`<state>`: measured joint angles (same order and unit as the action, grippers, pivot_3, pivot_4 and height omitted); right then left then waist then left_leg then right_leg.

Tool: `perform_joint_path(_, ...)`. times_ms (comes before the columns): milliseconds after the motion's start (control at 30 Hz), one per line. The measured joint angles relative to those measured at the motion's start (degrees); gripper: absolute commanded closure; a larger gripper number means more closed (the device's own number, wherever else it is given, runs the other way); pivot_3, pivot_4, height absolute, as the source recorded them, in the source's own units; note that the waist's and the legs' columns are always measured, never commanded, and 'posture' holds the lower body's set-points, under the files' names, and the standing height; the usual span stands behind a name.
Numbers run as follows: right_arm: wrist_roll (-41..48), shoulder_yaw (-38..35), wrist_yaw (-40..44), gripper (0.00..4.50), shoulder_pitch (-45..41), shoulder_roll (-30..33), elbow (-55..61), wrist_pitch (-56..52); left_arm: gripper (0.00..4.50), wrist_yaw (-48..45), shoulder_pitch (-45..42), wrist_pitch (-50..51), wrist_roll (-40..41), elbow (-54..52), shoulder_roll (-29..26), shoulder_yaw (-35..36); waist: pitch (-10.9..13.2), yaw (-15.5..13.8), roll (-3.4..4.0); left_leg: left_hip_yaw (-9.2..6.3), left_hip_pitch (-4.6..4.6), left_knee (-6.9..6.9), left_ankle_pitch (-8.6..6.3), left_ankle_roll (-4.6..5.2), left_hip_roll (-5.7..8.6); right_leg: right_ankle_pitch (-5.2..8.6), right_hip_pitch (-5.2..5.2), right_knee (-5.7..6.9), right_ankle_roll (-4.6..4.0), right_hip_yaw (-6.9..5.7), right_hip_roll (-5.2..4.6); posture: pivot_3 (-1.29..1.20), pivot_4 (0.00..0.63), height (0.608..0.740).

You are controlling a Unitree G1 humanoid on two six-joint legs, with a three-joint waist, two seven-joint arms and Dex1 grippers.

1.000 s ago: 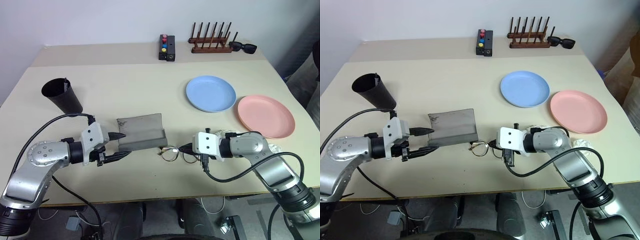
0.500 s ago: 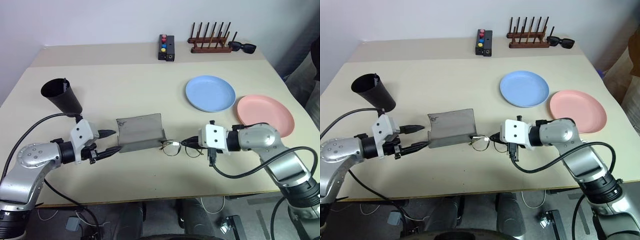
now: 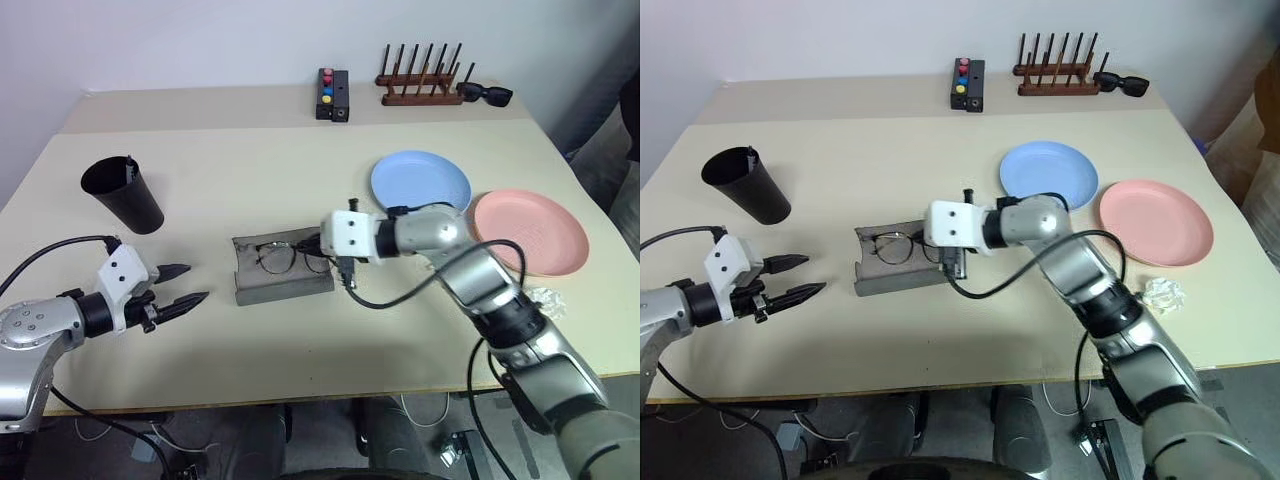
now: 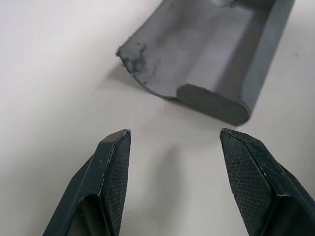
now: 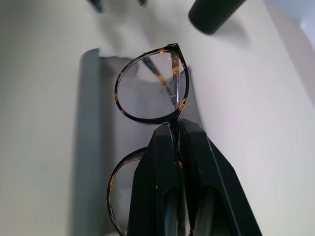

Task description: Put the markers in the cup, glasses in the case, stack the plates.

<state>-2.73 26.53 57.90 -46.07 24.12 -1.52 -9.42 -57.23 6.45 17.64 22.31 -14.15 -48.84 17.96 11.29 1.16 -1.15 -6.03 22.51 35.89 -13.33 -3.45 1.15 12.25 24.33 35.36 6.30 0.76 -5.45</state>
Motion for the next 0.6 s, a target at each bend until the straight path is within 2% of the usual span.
perform_joint_path(267, -4.95, 3.23, -0.42, 4.47, -3.57, -5.86, -12.61, 10.29, 1.58, -1.30, 3.57, 2.16, 4.25, -2.24, 0.01, 3.16, 0.01, 0.15, 0.01, 0.00, -0.02, -0.03, 0.00, 0.00, 0.00, 0.00, 0.01, 0.02, 0.00, 0.00, 0.01, 0.00, 0.150, 0.739)
perform_joint_path(433, -8.02, 4.43, -0.70, 4.47, -3.90, -6.22, -17.29, 14.67, 1.58, -1.20, 4.08, 3.20, 5.03, -2.84, 0.05, 3.59, 0.01, 0.09, 0.02, 0.01, -0.02, -0.03, 0.00, 0.00, 0.00, 0.00, 0.01, 0.02, 0.00, 0.00, 0.01, 0.00, 0.150, 0.739)
perform_joint_path(600, -8.92, 4.45, 1.51, 4.47, -3.46, -4.73, -16.91, 14.89, 1.58, -1.01, 4.05, 3.21, 5.36, -2.83, 0.06, 3.59, 0.01, 0.18, 0.02, 0.01, -0.03, -0.04, 0.00, 0.00, 0.00, 0.00, 0.01, 0.02, 0.00, 0.00, 0.02, 0.00, 0.150, 0.739)
